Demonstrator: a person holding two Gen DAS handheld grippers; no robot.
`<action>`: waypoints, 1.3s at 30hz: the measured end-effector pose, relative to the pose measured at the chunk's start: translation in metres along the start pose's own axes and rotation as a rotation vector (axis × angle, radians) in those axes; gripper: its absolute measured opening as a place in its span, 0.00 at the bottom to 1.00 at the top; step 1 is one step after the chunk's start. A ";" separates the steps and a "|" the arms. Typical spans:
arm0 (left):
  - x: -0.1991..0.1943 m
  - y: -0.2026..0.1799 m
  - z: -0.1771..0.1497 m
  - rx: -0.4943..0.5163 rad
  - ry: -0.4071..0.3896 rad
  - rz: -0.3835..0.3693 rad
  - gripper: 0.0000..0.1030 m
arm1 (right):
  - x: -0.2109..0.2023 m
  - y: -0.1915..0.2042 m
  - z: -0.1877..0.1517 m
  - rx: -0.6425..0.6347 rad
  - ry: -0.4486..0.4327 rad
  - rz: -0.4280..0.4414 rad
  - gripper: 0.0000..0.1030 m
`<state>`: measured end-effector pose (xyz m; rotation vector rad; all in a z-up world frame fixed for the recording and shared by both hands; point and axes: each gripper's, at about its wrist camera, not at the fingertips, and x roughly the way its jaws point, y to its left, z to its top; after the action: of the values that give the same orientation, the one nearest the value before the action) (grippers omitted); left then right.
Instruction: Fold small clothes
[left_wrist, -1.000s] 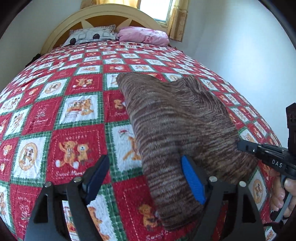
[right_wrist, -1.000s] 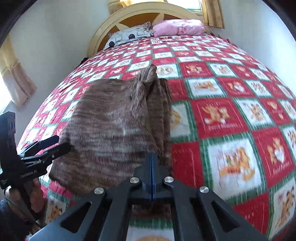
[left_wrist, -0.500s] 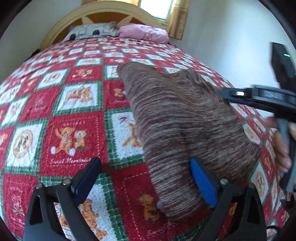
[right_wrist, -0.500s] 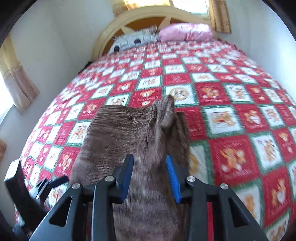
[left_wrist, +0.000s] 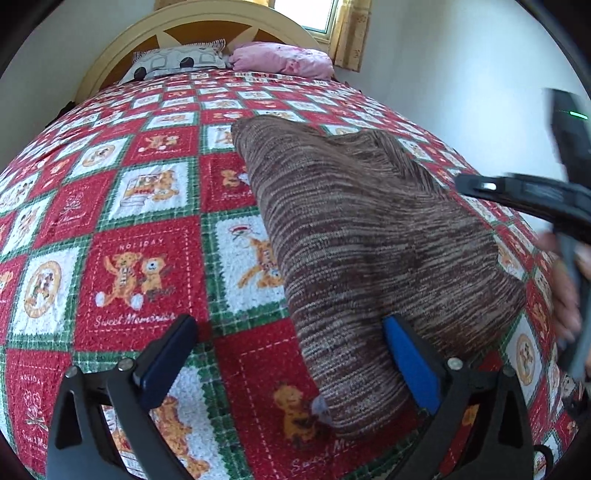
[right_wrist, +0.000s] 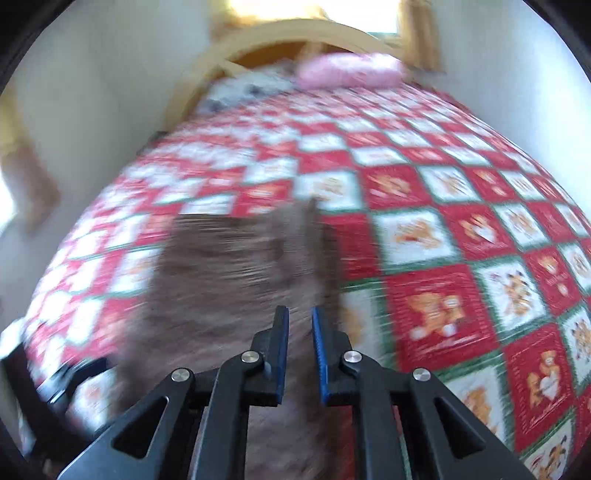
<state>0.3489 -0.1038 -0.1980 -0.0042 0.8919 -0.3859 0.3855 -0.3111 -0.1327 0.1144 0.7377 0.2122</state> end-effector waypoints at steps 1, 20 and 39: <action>0.000 0.000 0.000 -0.001 0.001 0.002 1.00 | -0.006 0.007 -0.007 -0.030 0.003 0.024 0.12; 0.000 -0.009 -0.008 0.040 0.025 0.078 1.00 | -0.024 0.024 -0.039 -0.173 0.042 -0.038 0.13; -0.002 -0.009 -0.007 0.033 0.024 0.061 1.00 | 0.042 0.006 -0.026 -0.145 0.143 -0.057 0.12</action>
<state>0.3395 -0.1101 -0.1996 0.0584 0.9068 -0.3443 0.3975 -0.2949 -0.1781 -0.0601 0.8640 0.2199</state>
